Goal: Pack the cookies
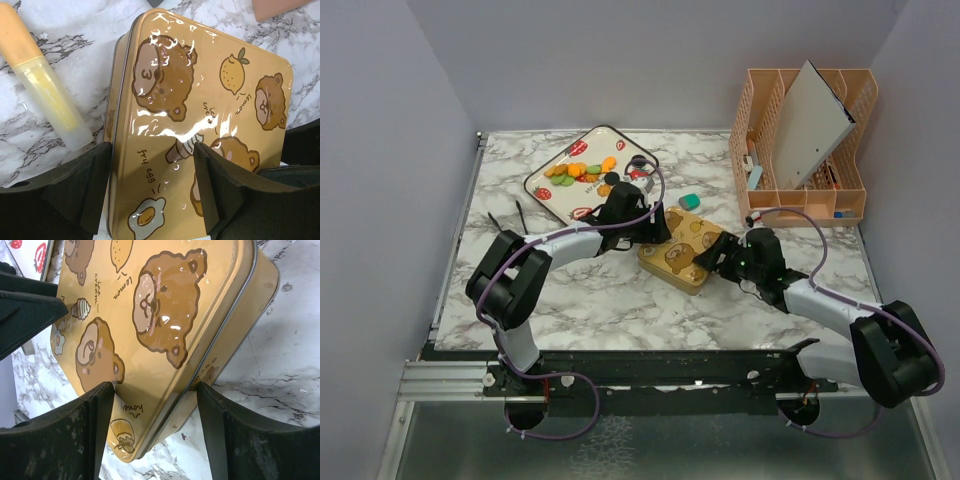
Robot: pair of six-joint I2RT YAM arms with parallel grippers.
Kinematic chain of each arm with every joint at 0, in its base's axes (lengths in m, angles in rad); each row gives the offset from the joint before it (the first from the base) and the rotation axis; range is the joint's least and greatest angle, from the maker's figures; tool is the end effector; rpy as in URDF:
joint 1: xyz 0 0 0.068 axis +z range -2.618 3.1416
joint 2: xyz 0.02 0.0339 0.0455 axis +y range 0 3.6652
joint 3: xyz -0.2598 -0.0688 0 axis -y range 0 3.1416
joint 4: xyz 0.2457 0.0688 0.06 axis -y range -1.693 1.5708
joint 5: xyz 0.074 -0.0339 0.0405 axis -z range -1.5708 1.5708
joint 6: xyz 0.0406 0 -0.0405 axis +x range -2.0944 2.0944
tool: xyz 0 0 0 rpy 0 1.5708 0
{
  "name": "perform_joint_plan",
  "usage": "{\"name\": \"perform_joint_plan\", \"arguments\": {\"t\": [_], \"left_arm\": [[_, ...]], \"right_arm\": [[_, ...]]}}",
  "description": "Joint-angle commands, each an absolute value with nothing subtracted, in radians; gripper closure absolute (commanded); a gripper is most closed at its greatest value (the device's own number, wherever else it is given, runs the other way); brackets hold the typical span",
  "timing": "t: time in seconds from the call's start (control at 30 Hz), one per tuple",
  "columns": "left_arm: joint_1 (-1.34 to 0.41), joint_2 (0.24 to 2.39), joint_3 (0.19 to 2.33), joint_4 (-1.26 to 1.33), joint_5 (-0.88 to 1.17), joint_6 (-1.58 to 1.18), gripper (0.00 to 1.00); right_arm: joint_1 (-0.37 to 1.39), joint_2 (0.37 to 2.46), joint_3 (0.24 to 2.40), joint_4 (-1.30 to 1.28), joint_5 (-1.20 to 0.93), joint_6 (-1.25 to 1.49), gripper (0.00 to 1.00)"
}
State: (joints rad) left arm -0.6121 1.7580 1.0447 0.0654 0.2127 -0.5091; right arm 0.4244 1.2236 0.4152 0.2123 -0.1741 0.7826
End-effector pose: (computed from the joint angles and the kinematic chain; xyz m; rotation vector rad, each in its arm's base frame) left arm 0.3094 -0.2277 0.1848 0.2440 2.3256 -0.8285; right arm 0.2149 0.1048 0.1576 0.3038 2.2728 0.8535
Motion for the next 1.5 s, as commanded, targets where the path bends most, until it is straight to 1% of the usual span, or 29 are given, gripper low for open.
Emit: {"name": "perform_joint_plan", "arguments": {"t": [0.0, 0.17, 0.37, 0.43, 0.6, 0.73, 0.87, 1.0, 1.1, 1.23, 1.33, 1.47], "left_arm": [[-0.639, 1.729, 1.051, 0.073, 0.219, -0.514, 0.29], [-0.639, 1.729, 1.052, 0.071, 0.211, -0.515, 0.29], [-0.640, 1.730, 1.053, 0.066, 0.195, -0.511, 0.29], [-0.639, 1.731, 1.053, 0.065, 0.191, -0.511, 0.29], [-0.640, 1.733, 1.053, 0.064, 0.189, -0.511, 0.29], [-0.640, 1.731, 1.054, 0.056, 0.187, -0.507, 0.29], [-0.640, 1.727, 1.054, 0.050, 0.179, -0.500, 0.29], [-0.640, 1.722, 1.055, 0.051, 0.172, -0.499, 0.29], [-0.640, 1.721, 1.054, 0.052, 0.164, -0.499, 0.29], [-0.640, 1.714, 1.062, 0.053, 0.146, -0.495, 0.27], [-0.637, 1.703, 1.074, 0.060, 0.125, -0.495, 0.25], [-0.621, 1.689, 1.092, 0.086, 0.112, -0.503, 0.24]], "right_arm": [[0.437, 1.238, 0.376, 0.305, -0.239, 0.770, 0.28], [0.437, 1.224, 0.364, 0.277, -0.248, 0.756, 0.28], [0.437, 1.127, 0.374, 0.208, -0.276, 0.730, 0.21], [0.437, 1.108, 0.370, 0.190, -0.284, 0.722, 0.20], [0.437, 1.122, 0.320, 0.216, -0.297, 0.732, 0.21], [0.437, 1.162, 0.276, 0.256, -0.300, 0.739, 0.26], [0.437, 1.191, 0.265, 0.224, -0.255, 0.727, 0.36], [0.437, 1.204, 0.253, 0.193, -0.175, 0.710, 0.47], [0.437, 1.214, 0.260, 0.138, -0.092, 0.702, 0.52], [0.437, 1.189, 0.277, 0.135, -0.130, 0.708, 0.51], [0.437, 1.144, 0.328, 0.108, -0.142, 0.705, 0.46], [0.436, 1.096, 0.431, 0.031, -0.077, 0.657, 0.38]]}}
